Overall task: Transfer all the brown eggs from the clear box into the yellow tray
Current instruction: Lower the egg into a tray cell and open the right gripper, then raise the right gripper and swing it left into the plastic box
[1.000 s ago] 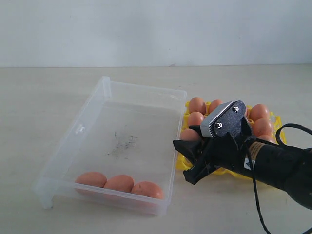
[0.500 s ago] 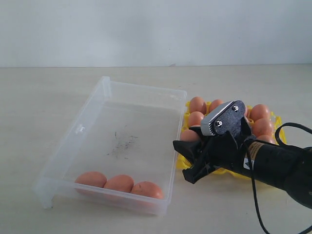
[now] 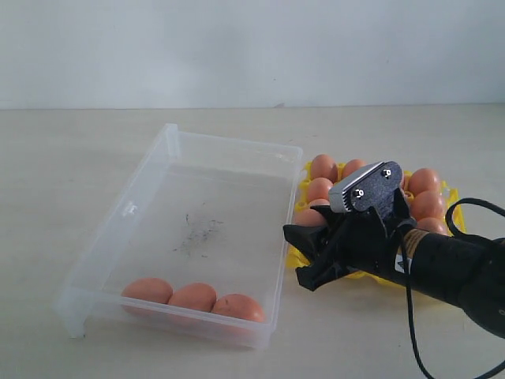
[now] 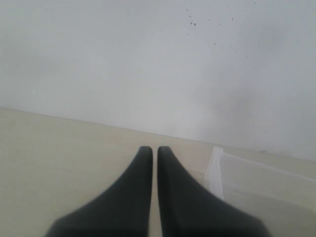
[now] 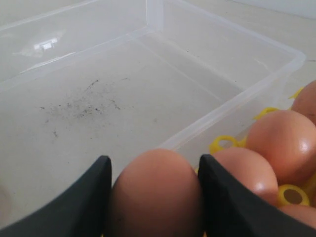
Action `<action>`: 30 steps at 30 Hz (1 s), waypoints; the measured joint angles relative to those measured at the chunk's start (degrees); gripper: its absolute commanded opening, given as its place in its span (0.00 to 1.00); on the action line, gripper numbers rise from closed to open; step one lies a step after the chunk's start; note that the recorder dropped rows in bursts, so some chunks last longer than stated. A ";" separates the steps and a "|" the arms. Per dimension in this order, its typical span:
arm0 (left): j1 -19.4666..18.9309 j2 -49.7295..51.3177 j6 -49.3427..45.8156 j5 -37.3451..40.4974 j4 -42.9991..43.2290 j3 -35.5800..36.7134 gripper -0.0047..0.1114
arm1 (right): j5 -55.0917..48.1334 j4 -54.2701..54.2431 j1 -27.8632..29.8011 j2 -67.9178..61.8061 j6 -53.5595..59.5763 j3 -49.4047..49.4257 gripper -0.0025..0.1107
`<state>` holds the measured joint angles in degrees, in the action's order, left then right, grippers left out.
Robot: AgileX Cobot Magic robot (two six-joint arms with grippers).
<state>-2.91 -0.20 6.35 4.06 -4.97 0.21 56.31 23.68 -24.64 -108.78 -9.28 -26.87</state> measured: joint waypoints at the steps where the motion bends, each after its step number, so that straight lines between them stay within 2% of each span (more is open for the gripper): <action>1: 0.00 0.00 0.00 0.00 0.00 0.00 0.07 | -0.04 0.00 0.00 0.00 -0.12 0.00 0.42; 9: 0.00 0.00 0.00 0.00 0.00 0.00 0.07 | -0.14 0.00 0.00 0.00 -0.36 0.00 0.42; 16: 0.00 0.00 0.00 0.00 0.00 0.00 0.07 | -0.27 0.35 0.00 0.00 -0.48 0.00 0.61; 30: 0.00 0.00 0.00 0.00 0.00 0.00 0.07 | -1.96 -0.18 0.00 3.25 -2.67 0.11 0.61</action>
<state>-2.91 -0.20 6.35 4.06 -4.97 0.21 54.35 23.50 -24.64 -105.53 -11.95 -26.76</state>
